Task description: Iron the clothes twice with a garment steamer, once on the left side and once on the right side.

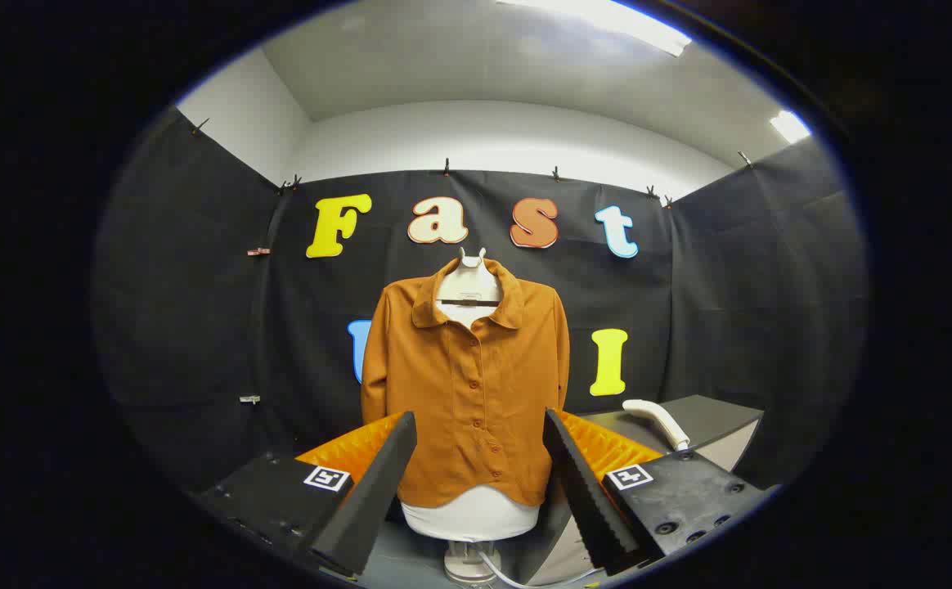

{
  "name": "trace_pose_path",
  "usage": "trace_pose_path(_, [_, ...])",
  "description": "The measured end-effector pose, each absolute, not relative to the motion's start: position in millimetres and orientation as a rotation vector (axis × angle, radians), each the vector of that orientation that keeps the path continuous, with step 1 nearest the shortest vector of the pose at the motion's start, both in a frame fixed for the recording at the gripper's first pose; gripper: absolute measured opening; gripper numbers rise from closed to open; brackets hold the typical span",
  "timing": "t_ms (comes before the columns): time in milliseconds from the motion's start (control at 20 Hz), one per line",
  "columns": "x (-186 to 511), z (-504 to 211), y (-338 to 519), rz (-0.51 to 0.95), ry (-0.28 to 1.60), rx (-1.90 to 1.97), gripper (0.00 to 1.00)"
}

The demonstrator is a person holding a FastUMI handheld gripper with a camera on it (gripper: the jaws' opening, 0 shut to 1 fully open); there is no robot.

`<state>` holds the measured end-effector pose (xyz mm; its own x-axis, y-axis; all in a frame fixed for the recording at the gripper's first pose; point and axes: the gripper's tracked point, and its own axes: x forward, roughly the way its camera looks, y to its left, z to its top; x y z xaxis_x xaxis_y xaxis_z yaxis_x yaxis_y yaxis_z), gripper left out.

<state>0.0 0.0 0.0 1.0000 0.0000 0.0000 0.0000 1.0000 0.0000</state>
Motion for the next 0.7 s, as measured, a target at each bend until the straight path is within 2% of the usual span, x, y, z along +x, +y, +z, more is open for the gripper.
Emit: trace_pose_path(700, [1.5,-2.3,0.4,-0.008,0.018,-0.002,0.98])
